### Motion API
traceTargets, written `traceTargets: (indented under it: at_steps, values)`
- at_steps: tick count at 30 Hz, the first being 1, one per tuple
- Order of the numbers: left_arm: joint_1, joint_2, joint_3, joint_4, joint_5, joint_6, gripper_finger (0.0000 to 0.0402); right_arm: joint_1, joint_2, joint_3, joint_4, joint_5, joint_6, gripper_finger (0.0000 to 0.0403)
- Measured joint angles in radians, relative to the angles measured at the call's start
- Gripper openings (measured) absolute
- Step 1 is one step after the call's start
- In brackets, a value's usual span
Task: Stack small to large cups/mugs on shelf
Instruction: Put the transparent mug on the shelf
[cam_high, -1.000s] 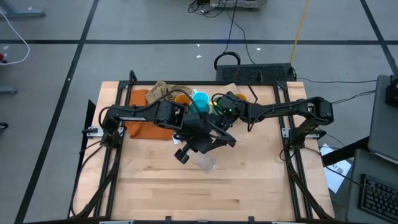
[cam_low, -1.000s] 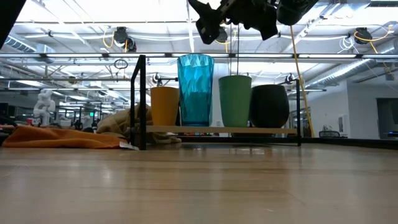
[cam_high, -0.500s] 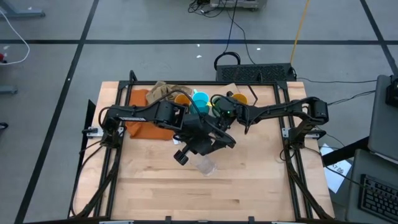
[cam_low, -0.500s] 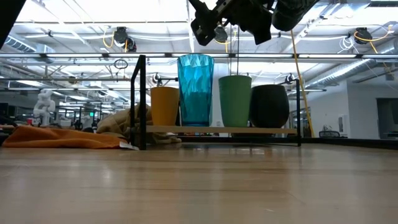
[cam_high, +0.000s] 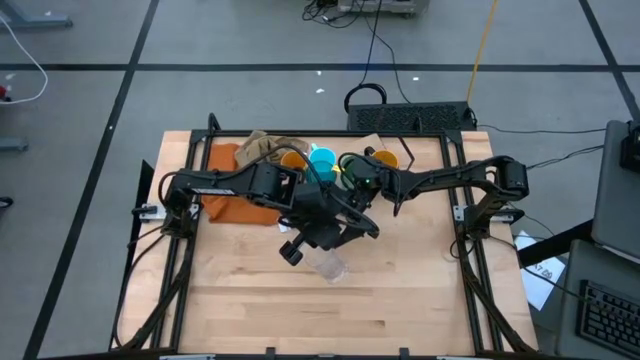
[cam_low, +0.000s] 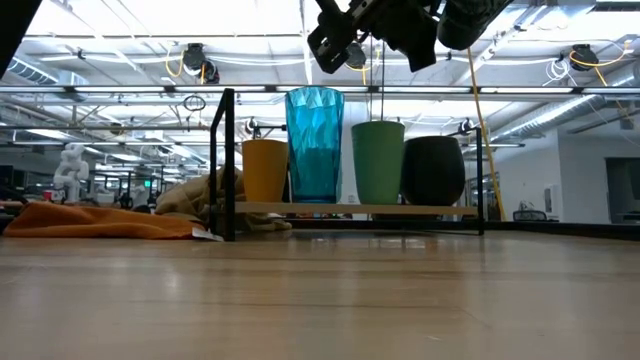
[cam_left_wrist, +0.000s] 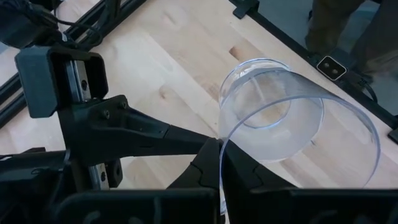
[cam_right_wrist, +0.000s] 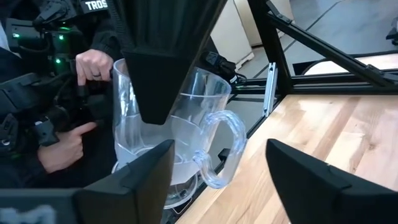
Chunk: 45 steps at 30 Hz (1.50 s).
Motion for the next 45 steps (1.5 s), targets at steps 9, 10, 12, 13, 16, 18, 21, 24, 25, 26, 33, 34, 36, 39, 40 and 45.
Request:
traceTargets:
  at_steps: [9,10,12,13,16,18,21,24,25,26,33,34,36,39,40,45]
  values:
    - [0.000,0.000,0.000,-0.001,-0.006,0.005,0.0000,0.009,0.000,0.000,0.000,-0.005,0.014,0.0147]
    - [0.000,0.000,0.000,0.001,-0.006,0.007,0.0000,0.010,0.000,0.000,0.000,-0.005,0.014,0.0139]
    - [0.000,0.000,0.000,0.008,-0.007,0.008,0.0000,0.012,0.000,0.000,0.000,-0.010,0.013,0.0125]
    - [0.001,0.000,0.000,0.009,-0.008,0.009,0.0000,0.012,0.000,0.000,0.000,-0.011,0.013,0.0119]
    - [0.001,0.000,0.000,0.010,-0.010,0.010,0.0000,0.012,0.000,0.000,0.000,-0.011,0.015,0.0105]
    - [0.002,0.000,0.000,0.010,-0.010,0.010,0.0000,0.012,0.000,0.000,0.000,-0.012,0.015,0.0097]
    - [0.002,0.000,0.000,0.009,-0.010,0.010,0.0000,0.012,0.000,0.000,0.000,-0.012,0.015,0.0088]
    - [0.001,0.000,0.000,0.008,-0.010,0.012,0.0000,0.012,0.000,0.000,0.000,-0.013,0.014,0.0078]
    - [0.001,0.000,0.000,0.008,-0.010,0.013,0.0000,0.012,0.000,0.000,0.000,-0.013,0.013,0.0074]
    - [0.002,0.000,0.000,0.010,-0.014,0.013,0.0000,0.012,0.000,0.000,0.000,-0.011,0.008,0.0068]
    - [0.003,0.000,0.001,0.014,-0.031,0.007,0.0000,0.012,0.001,0.000,-0.001,0.007,-0.005,0.0010]
    - [0.003,0.000,0.001,0.011,-0.032,0.006,0.0000,0.012,0.001,0.000,-0.001,0.011,-0.005,0.0012]
    - [0.003,0.000,0.001,0.010,-0.032,0.004,0.0000,0.012,0.001,0.000,-0.001,0.015,-0.008,0.0018]
    - [0.003,0.000,0.001,0.008,-0.032,0.003,0.0000,0.012,0.001,0.000,-0.001,0.016,-0.015,0.0015]
    - [0.003,0.000,0.001,0.008,-0.033,0.003,0.0000,0.012,0.001,0.000,-0.001,0.017,-0.015,0.0011]
    - [0.003,0.000,0.001,-0.001,-0.047,-0.002,0.0000,0.012,0.001,0.000,-0.001,0.054,-0.013,0.0006]
